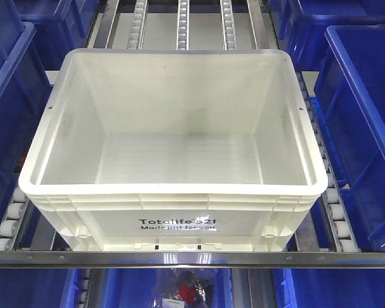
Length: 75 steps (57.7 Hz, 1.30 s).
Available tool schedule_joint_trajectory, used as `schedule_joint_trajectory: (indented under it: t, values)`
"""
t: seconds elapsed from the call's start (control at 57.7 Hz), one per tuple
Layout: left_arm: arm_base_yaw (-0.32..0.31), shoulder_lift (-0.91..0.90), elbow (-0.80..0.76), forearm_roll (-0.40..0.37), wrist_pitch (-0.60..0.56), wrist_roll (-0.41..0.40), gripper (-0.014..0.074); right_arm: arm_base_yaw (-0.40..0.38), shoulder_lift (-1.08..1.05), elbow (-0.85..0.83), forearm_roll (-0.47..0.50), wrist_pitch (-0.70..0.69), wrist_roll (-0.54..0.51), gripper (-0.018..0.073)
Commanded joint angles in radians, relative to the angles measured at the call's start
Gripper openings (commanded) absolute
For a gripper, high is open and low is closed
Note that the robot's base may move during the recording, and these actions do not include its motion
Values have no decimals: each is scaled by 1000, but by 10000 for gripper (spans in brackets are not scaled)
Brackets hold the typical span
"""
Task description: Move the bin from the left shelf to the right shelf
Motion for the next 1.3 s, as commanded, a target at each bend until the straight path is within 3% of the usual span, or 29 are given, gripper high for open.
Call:
schedule_joint_trajectory:
  t: [0.0,0.832,1.075,1.213,1.282]
  values:
    - [-12,-14,14,-1,-72,-5,-6,-1,-7,18,-9,-80,-1,-8]
    - [-34,-13,14,-1,-78,-5,-6,-1,-6,18,-9,-80,-1,-8]
    - [-34,-13,14,-1,-204,-5,-6,-1,-6,18,-9,-96,-1,-8]
    - [-34,-13,7,-1,-302,-9,-6,-1,-6,5,-7,-241,4,-8]
    - [-34,-13,-24,-2,-284,-10,-6,-1,-6,-35,-9,-275,4,-8]
